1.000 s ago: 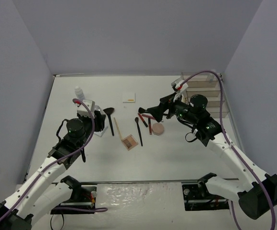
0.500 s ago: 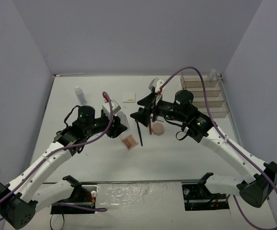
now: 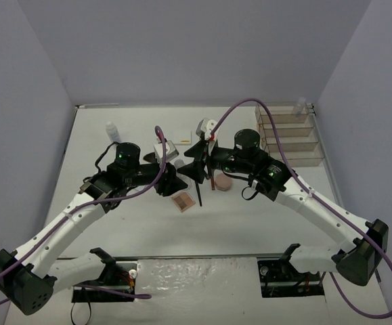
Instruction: Organize the makeup
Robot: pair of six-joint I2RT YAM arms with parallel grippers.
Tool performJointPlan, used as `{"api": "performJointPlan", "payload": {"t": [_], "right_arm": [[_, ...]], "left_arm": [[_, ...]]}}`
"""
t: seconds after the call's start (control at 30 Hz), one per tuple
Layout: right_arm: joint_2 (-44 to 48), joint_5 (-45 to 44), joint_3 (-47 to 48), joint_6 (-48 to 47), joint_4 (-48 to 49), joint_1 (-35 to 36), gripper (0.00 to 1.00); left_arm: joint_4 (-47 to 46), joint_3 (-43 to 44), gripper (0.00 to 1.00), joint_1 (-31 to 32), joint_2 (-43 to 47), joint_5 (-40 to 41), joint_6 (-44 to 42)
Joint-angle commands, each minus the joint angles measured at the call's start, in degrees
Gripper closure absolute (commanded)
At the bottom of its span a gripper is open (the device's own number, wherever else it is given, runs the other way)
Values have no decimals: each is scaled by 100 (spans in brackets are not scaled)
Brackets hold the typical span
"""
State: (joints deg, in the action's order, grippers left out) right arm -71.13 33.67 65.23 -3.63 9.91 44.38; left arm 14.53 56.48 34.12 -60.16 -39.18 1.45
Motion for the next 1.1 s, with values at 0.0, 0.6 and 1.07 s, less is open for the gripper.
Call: {"api": "performJointPlan", "payload": {"t": [0.0, 0.6, 1.07], "right_arm": [[-50, 190, 319, -124, 393, 71, 46], [-15, 184, 60, -138, 441, 132, 90], [190, -1229, -181, -282, 1010, -498, 100]], "left_arm": [[-341, 488, 100, 113, -32, -253, -128], [-389, 584, 100, 183, -172, -213, -128], [-457, 191, 6, 174, 26, 2014, 580]]}}
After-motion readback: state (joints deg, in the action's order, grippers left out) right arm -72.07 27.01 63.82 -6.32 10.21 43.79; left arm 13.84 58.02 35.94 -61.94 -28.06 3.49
